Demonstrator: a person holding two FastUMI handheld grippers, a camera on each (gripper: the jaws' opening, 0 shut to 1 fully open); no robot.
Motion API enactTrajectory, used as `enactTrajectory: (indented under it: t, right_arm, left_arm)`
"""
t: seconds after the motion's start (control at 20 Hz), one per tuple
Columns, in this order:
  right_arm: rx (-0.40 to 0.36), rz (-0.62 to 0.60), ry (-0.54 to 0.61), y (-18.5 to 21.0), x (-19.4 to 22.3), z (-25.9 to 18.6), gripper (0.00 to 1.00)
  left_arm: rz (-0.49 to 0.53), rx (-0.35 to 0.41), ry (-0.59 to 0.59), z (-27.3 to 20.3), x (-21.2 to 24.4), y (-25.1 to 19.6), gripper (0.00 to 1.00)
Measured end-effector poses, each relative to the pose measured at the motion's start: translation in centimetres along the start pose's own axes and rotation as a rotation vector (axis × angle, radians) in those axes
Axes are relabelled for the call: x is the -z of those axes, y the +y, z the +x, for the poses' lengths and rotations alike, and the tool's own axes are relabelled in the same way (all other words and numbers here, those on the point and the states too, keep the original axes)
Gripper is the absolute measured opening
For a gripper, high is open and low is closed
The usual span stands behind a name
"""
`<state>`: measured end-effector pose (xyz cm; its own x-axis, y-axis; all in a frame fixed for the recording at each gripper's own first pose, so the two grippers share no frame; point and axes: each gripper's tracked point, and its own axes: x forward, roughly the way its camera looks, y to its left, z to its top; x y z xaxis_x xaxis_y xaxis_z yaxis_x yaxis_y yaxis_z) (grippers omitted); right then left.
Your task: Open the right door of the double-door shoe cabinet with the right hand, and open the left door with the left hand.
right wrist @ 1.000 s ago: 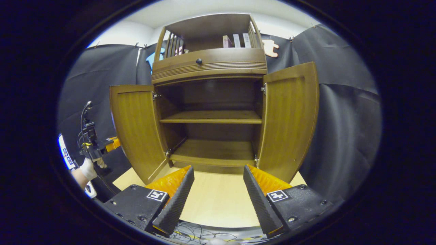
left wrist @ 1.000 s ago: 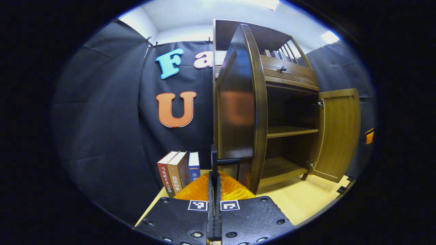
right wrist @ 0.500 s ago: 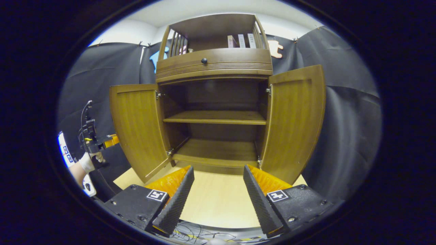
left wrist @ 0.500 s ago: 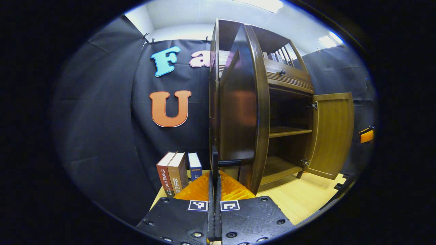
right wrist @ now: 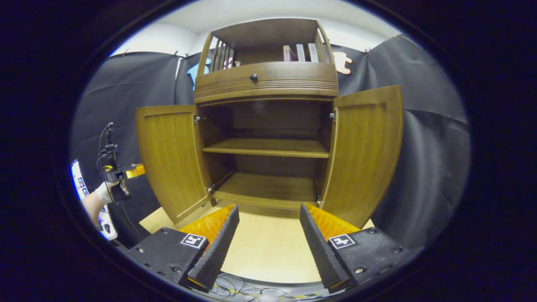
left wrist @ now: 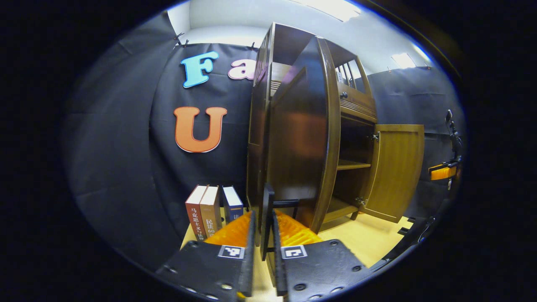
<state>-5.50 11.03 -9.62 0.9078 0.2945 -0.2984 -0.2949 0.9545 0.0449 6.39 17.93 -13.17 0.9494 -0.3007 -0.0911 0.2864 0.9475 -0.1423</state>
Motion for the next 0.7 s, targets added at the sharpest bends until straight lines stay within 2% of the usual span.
enactTrajectory:
  t: [0.15, 0.3, 0.5, 0.6, 0.65, 0.7]
  right_arm:
    - [0.005, 0.009, -0.009, -0.5, -0.4, 0.0, 0.92]
    - [0.008, 0.015, -0.018, -0.9, -0.6, -0.1, 0.92]
    - [0.008, 0.021, -0.042, -1.3, -1.6, 0.1, 0.92]
    - [0.015, 0.026, -0.055, -1.6, -2.1, 0.2, 0.92]
    - [0.019, 0.031, -0.064, -1.8, -2.6, 0.3, 0.92]
    - [0.023, 0.036, -0.071, -1.9, -2.8, 0.4, 0.92]
  left_arm:
    - [-0.003, -0.045, -0.011, -2.7, -1.3, 0.1, 0.51]
    - [-0.014, -0.136, -0.055, -5.1, -3.7, 0.1, 1.00]
    - [0.024, -0.271, -0.114, -7.3, -8.2, -1.5, 1.00]
    - [0.035, -0.289, -0.154, -7.8, -10.5, -3.8, 1.00]
    - [0.035, -0.290, -0.166, -7.8, -11.4, -5.1, 0.95]
    - [0.030, -0.294, -0.179, -7.9, -12.4, -6.3, 0.95]
